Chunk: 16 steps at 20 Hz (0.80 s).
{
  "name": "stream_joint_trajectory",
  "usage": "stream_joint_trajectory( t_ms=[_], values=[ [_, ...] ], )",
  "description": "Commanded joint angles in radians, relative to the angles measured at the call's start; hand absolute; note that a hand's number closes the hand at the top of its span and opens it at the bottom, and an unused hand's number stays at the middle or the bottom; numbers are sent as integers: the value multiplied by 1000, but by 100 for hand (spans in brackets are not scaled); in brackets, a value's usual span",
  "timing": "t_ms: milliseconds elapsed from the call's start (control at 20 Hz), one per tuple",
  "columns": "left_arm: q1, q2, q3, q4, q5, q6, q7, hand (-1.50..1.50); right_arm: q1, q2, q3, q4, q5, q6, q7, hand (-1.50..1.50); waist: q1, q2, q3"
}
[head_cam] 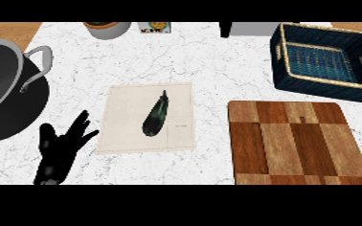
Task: Pick the bell pepper from the cutting board and place it in the basket
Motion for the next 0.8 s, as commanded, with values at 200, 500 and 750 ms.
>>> stream_joint_trajectory(
  t_ms=[200, 500, 750],
  values=[
    [35, -45, -39, 36, -47, 21, 10, 0, 83, -29, -87, 199, -105, -92, -244, 150, -3, 5, -7],
    [10, -18, -5, 18, -21, 2, 44, 0, 76, -121, -22, 313, 42, -167, -155, 150, -2, 8, -9],
    [1, -35, -2, 99, -35, -9, -20, 0, 106, -165, 18, 375, 38, -105, -279, 150, -9, 5, -8]
  ],
)
